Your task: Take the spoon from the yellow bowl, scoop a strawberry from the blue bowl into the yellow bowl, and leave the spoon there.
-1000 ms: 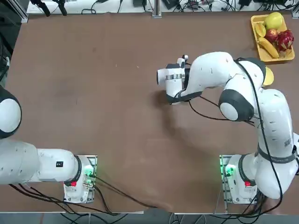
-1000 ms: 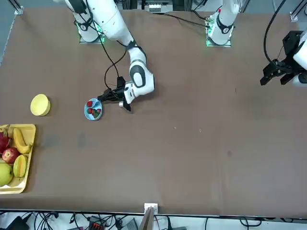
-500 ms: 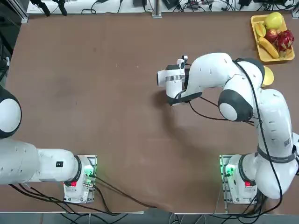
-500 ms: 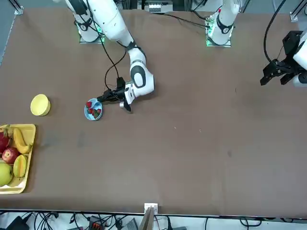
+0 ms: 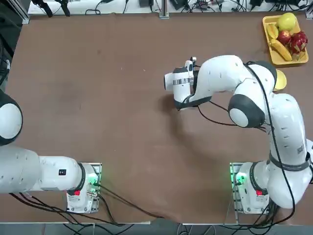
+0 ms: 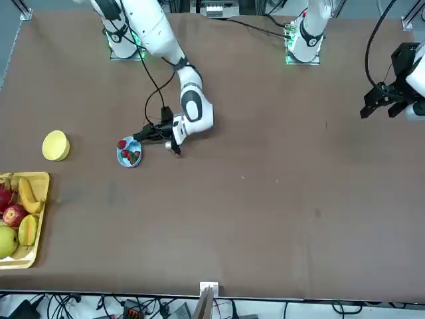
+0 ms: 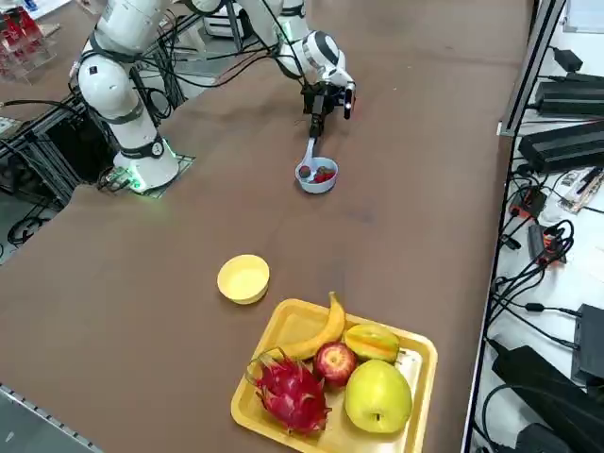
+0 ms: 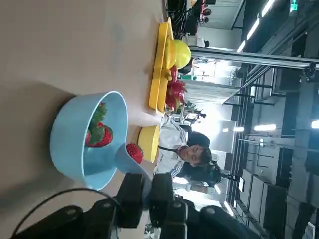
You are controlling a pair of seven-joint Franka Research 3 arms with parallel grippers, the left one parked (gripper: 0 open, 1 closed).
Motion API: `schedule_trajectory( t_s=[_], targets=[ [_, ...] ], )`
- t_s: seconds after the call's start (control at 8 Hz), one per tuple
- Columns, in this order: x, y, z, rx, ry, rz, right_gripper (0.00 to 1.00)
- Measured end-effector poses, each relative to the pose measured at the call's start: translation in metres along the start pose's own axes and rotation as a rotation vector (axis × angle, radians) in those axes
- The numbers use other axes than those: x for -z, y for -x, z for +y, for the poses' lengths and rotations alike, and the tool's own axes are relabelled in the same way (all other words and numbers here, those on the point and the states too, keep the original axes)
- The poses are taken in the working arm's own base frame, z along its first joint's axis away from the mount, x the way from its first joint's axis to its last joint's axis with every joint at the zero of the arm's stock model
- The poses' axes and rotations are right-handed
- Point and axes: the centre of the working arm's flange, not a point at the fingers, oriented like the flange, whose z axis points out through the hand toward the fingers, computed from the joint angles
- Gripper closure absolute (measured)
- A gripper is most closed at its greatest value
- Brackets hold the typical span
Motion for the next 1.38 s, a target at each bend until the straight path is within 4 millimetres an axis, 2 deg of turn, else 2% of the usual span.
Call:
schedule_trajectory(
  t_s=[0.38, 0.75, 1.0, 1.38],
  targets=[
    [0.009, 0.005, 0.003, 0.003, 0.025, 0.003, 0.89],
    [0.004, 0.001, 0.019, 0.018, 0.071, -0.044, 0.89],
    [-0.005, -0.003, 0.025, 0.012, 0.089, -0.071, 0.89],
    [-0.031, -0.015, 0.045, 0.008, 0.1, -0.143, 0.89]
  ],
)
